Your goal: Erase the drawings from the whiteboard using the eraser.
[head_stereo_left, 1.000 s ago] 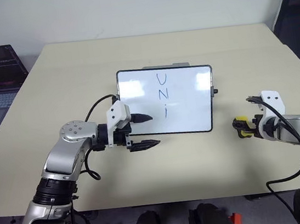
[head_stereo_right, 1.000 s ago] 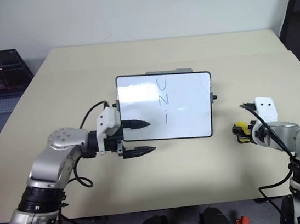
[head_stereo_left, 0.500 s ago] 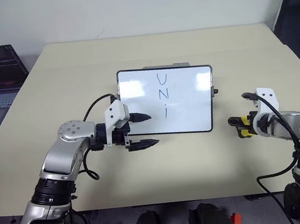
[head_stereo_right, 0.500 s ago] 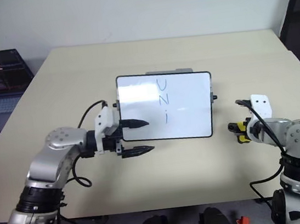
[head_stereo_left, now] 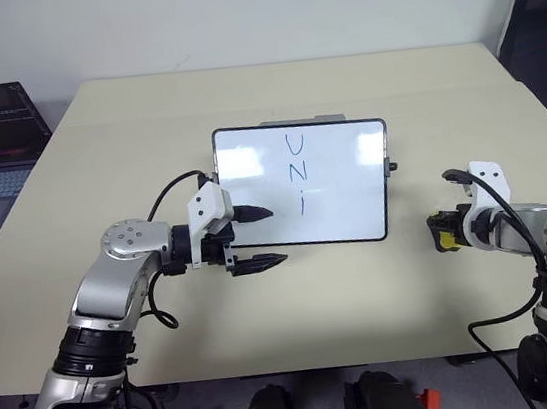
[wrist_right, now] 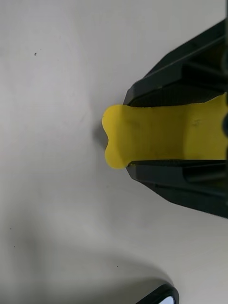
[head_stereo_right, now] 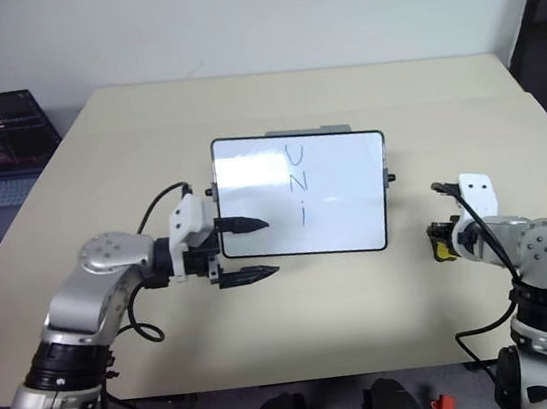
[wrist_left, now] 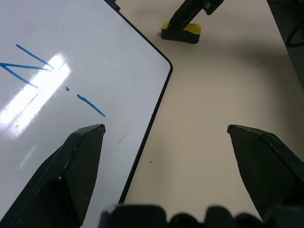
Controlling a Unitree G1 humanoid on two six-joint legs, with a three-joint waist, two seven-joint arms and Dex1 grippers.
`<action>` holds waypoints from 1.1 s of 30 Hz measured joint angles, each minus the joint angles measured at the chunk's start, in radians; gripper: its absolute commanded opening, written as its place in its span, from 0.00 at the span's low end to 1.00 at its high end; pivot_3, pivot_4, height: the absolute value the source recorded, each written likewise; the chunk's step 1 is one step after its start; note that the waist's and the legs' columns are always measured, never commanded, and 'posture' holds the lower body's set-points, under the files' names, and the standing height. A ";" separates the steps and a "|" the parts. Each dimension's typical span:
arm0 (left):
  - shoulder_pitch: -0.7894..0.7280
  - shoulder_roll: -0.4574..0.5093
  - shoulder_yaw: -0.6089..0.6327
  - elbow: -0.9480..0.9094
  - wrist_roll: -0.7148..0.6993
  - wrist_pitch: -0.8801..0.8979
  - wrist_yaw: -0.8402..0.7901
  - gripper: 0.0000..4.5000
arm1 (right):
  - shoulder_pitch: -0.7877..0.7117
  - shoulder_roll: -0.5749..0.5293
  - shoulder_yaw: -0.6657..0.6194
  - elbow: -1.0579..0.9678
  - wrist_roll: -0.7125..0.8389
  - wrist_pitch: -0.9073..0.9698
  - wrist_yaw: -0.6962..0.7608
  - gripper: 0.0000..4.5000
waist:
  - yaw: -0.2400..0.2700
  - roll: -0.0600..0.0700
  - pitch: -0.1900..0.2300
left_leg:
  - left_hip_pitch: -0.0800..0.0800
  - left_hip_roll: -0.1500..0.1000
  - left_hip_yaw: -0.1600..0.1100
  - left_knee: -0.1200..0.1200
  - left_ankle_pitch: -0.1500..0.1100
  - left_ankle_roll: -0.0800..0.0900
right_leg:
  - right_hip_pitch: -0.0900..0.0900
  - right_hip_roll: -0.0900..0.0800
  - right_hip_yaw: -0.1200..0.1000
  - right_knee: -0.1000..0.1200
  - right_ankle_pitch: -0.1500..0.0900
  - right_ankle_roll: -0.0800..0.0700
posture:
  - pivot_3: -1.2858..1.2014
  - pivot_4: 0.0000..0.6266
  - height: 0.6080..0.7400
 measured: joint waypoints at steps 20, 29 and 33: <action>0.069 -0.047 0.043 -0.148 0.012 0.109 0.258 1.00 | -0.026 -0.135 0.184 -0.131 -0.181 -0.207 0.132 0.24 | 0.000 0.000 0.000 | 0.000 0.000 -0.001 0.000 0.000 0.000 | 0.000 -0.001 0.000 0.000 0.000 0.000 | 0.52 0.24 1.00; 0.186 -0.174 0.114 -0.299 0.067 0.212 0.599 1.00 | -0.054 -0.155 0.266 -0.161 -0.212 -0.342 0.290 0.24 | -0.001 0.000 0.000 | 0.001 0.000 -0.001 0.001 0.000 0.000 | 0.000 -0.001 0.000 0.002 0.000 0.000 | 0.52 0.24 1.00; 0.309 -0.206 0.135 -0.380 0.089 0.217 0.695 1.00 | -0.069 -0.158 0.305 -0.173 -0.226 -0.387 0.336 0.24 | 0.002 0.000 0.000 | 0.001 0.000 -0.001 0.001 0.000 0.000 | 0.000 -0.002 0.000 0.002 0.000 0.000 | 0.52 0.24 1.00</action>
